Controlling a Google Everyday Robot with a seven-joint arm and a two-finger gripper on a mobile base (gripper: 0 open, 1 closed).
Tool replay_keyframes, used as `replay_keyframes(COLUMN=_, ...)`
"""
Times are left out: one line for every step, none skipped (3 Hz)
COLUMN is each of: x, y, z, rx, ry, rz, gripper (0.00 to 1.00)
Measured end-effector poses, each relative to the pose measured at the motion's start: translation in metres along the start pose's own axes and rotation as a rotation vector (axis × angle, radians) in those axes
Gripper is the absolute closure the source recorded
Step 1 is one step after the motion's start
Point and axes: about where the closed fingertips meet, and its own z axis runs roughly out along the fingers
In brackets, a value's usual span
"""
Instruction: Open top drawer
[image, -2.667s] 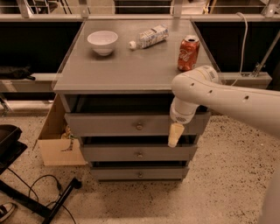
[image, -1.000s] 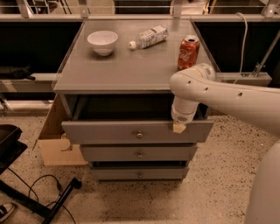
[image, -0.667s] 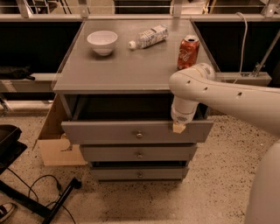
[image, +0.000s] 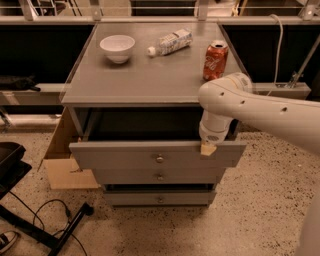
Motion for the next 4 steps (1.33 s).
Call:
replay_keyframes(x=0.005, y=0.007, z=-0.004, rx=-0.010, ry=-0.006, rz=-0.009, gripper=1.00)
replay_keyframes(x=0.009, y=0.015, z=-0.008, rx=-0.020, ry=-0.012, rz=-0.018, gripper=1.00)
replay_keyframes(x=0.009, y=0.015, z=-0.008, rx=-0.020, ry=-0.012, rz=-0.018, gripper=1.00)
replay_keyframes(x=0.013, y=0.022, z=-0.012, rx=-0.030, ry=-0.021, rz=-0.028, gripper=1.00)
